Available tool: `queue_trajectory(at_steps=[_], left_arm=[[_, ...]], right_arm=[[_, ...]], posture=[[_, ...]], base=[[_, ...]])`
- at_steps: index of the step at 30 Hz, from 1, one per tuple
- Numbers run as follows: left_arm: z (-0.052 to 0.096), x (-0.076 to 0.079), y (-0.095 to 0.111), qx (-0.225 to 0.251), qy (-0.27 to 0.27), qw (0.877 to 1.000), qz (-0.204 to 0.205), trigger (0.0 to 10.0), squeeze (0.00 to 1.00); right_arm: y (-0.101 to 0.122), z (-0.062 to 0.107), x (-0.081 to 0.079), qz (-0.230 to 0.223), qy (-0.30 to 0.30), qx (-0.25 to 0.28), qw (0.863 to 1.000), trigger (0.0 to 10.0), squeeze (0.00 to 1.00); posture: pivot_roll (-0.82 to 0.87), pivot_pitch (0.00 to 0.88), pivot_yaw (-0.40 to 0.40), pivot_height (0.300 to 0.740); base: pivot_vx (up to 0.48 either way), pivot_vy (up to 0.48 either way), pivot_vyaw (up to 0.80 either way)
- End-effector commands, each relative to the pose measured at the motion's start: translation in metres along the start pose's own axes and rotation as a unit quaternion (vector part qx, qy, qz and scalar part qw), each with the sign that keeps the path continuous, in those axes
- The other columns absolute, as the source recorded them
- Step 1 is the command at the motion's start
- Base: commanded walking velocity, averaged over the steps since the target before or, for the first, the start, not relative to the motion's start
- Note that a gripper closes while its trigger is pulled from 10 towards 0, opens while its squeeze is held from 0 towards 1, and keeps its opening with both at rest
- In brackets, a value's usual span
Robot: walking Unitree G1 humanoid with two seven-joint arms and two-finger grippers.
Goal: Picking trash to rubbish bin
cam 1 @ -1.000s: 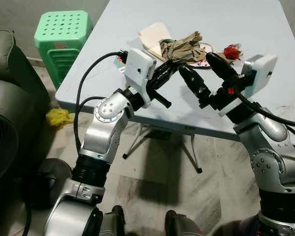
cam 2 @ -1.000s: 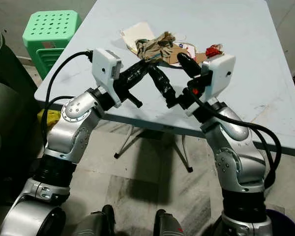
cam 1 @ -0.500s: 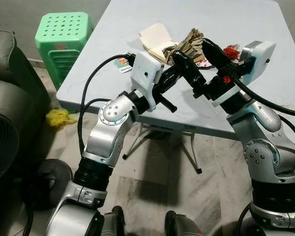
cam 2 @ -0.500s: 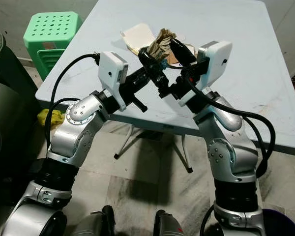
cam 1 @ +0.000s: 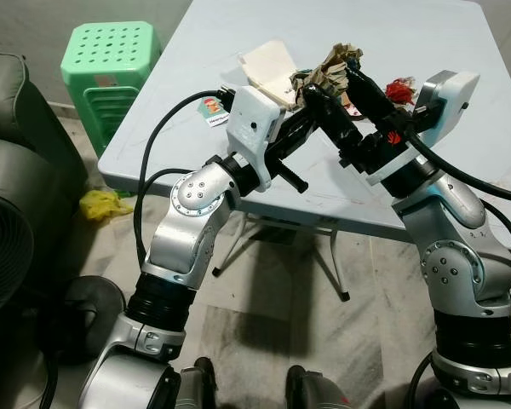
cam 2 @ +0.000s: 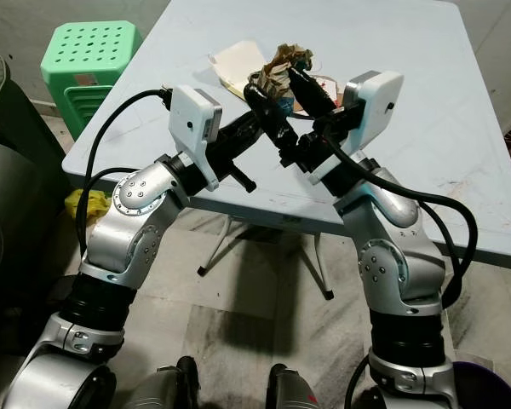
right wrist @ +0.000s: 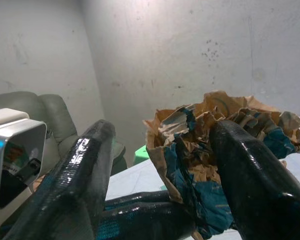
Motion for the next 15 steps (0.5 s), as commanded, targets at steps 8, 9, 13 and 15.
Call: queue_trajectory(at_steps=[8, 9, 13, 15], left_arm=[[-0.0024, 0.0059, 0.007, 0.007, -0.01, 1.0, -0.008, 10.0, 0.0], [-0.0026, 0.006, 0.0071, 0.007, -0.01, 1.0, -0.008, 10.0, 0.0], [-0.003, 0.0049, 0.0092, 0.007, -0.01, 1.0, -0.013, 10.0, 0.0], [-0.0031, 0.0046, 0.0095, 0.008, -0.009, 1.0, -0.014, 10.0, 0.0]], right_arm=[[0.0062, -0.0004, -0.0034, 0.002, 0.011, 0.016, 1.0, 0.0, 0.0], [0.0063, -0.0006, -0.0032, 0.002, 0.01, 0.016, 1.0, 0.0, 0.0], [0.006, -0.0004, -0.0028, 0.004, 0.009, 0.016, 1.0, 0.0, 0.0], [0.0061, -0.0004, -0.0026, 0.003, 0.009, 0.016, 1.0, 0.0, 0.0]], posture=[[-0.09, 0.206, -0.036, 0.74], [-0.09, 0.205, -0.035, 0.74], [-0.08, 0.203, -0.036, 0.74], [-0.08, 0.203, -0.035, 0.74]], base=[[0.0, 0.0, 0.0], [0.0, 0.0, 0.0], [0.0, 0.0, 0.0], [0.0, 0.0, 0.0]])
Point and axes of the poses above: a point about 5 cm out from each wrist's last joint towards the gripper, its own z axis pointing back from the gripper into the wrist, its own y axis along the axis of the wrist's last joint, x = y × z, the point moved 6 cm from there along -z, pointing out of the wrist towards the gripper, and after that the axes turned 4 degrees about -z, right-handed, at the moved point
